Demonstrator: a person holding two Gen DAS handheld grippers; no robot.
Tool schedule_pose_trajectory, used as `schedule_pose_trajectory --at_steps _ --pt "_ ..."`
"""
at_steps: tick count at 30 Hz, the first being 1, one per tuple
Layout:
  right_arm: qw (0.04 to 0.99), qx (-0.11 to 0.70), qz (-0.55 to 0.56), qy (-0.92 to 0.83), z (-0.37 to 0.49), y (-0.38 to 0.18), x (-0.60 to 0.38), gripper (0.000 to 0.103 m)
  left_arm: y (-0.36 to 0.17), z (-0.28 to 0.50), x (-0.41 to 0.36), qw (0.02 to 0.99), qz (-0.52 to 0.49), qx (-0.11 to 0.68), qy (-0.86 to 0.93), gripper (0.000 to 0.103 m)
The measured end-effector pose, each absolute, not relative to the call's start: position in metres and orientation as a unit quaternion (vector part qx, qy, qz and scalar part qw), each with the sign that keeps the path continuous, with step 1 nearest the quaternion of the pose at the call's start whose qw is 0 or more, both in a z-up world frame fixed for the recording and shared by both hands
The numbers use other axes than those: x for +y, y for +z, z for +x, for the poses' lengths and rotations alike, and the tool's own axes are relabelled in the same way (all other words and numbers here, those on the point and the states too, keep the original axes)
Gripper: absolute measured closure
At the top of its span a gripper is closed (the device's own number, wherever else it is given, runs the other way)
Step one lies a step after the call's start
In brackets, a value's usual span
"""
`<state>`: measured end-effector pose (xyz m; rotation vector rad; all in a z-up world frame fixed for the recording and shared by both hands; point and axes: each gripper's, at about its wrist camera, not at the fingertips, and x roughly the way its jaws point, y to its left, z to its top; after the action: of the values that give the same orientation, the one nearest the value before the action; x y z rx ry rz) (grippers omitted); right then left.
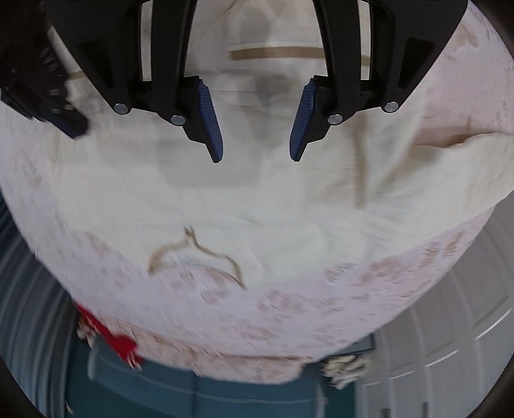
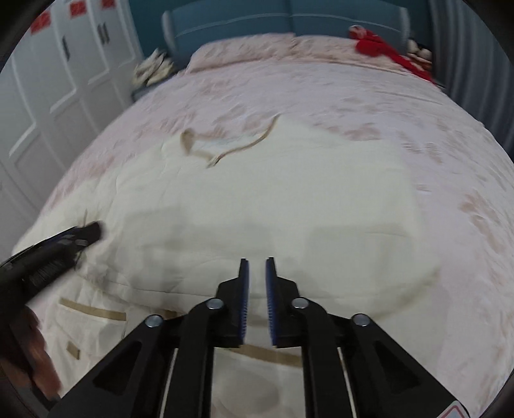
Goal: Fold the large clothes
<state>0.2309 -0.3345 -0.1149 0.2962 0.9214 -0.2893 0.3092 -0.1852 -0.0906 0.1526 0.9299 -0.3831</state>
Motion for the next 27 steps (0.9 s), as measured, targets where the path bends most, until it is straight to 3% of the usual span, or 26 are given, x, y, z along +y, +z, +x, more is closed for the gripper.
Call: schedule_pose_trajectory --at_steps 4,9,21,24,26,27 --pt "0.867 0.464 0.103 -0.147 0.246 -0.143 -0.32 0.096 -0.131 0.311 -0.204 0.864 0.101 0.462 -0.171 0.061" --pt "0.869 0.459 0.112 -0.149 0.242 -0.166 -0.323 0.098 -0.154 0.295 -0.206 0.88 0.12 0.43 -0.163 0.06" --pt "0.882 0.433 0.097 -0.16 0.238 -0.175 -0.315 0.099 -0.16 0.291 -0.208 0.895 0.121 0.399 -0.157 0.06" --pt "0.883 0.43 0.097 -0.159 0.238 -0.175 -0.317 0.098 -0.146 0.296 -0.186 0.89 0.05 0.413 -0.188 0.058" --pt "0.884 0.428 0.107 -0.154 0.237 -0.174 -0.319 0.098 -0.129 0.299 -0.153 0.887 -0.015 0.424 -0.183 0.054" --pt "0.884 0.427 0.111 -0.152 0.236 -0.174 -0.321 0.098 -0.115 0.299 -0.12 0.887 -0.065 0.421 -0.177 0.04"
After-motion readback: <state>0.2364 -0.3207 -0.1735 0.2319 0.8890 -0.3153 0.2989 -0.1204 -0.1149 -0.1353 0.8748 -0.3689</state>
